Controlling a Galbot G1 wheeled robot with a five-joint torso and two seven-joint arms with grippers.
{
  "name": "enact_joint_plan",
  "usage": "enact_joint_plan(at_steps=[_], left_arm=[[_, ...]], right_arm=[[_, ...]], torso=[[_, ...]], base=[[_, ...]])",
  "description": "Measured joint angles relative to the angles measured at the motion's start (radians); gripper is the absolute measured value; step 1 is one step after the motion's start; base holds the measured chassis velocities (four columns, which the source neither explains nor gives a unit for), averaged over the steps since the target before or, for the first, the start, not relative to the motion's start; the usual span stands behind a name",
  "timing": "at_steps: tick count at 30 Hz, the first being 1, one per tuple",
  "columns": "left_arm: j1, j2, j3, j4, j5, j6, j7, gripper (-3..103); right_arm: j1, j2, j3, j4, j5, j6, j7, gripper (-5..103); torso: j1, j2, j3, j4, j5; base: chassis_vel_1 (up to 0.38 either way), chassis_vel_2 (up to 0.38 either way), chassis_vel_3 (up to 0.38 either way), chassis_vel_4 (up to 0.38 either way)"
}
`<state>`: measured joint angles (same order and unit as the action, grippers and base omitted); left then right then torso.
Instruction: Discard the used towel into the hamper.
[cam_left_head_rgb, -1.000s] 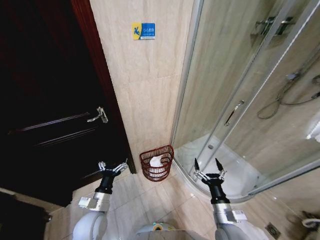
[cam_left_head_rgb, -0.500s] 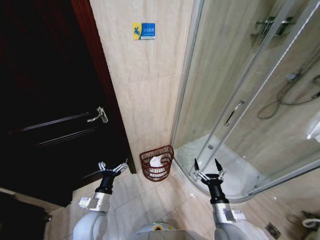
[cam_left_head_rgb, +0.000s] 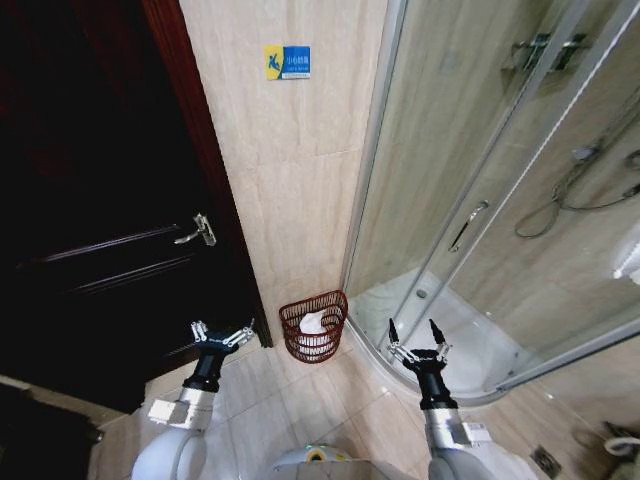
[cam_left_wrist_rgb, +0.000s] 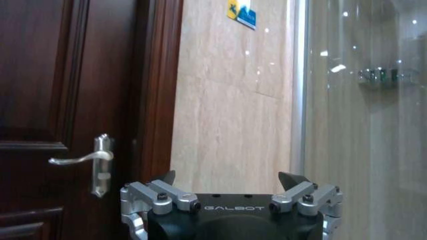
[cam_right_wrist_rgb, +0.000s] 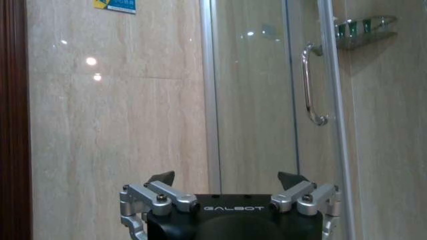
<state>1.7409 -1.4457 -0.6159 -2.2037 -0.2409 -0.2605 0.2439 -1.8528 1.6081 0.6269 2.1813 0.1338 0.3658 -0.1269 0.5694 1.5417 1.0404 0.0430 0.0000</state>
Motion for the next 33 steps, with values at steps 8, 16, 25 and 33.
enact_joint_plan(at_steps=[8,16,25,33], left_arm=[[-0.002,-0.008,0.007,-0.001,0.000,0.001,-0.018,100],[-0.003,-0.009,0.006,0.001,-0.002,0.002,-0.019,100],[-0.004,-0.008,0.006,0.001,-0.003,0.003,-0.020,100],[-0.004,-0.008,0.006,0.002,-0.004,0.003,-0.020,100]], right_arm=[[-0.001,0.000,-0.001,-0.001,-0.002,0.002,0.000,100],[0.002,0.000,0.000,0.004,-0.007,-0.012,-0.002,100],[0.027,-0.019,0.022,0.016,-0.012,-0.048,0.028,100],[0.004,-0.030,0.026,0.135,0.015,-0.083,0.042,100]], torso=[[0.000,0.000,0.000,0.0000,0.0000],[0.000,0.000,0.000,0.0000,0.0000],[0.000,0.000,0.000,0.0000,0.0002],[0.000,0.000,0.000,-0.0001,0.0001]], base=[[0.000,0.000,0.000,0.000],[0.000,0.000,0.000,0.000],[0.000,0.000,0.000,0.000],[0.000,0.000,0.000,0.000]])
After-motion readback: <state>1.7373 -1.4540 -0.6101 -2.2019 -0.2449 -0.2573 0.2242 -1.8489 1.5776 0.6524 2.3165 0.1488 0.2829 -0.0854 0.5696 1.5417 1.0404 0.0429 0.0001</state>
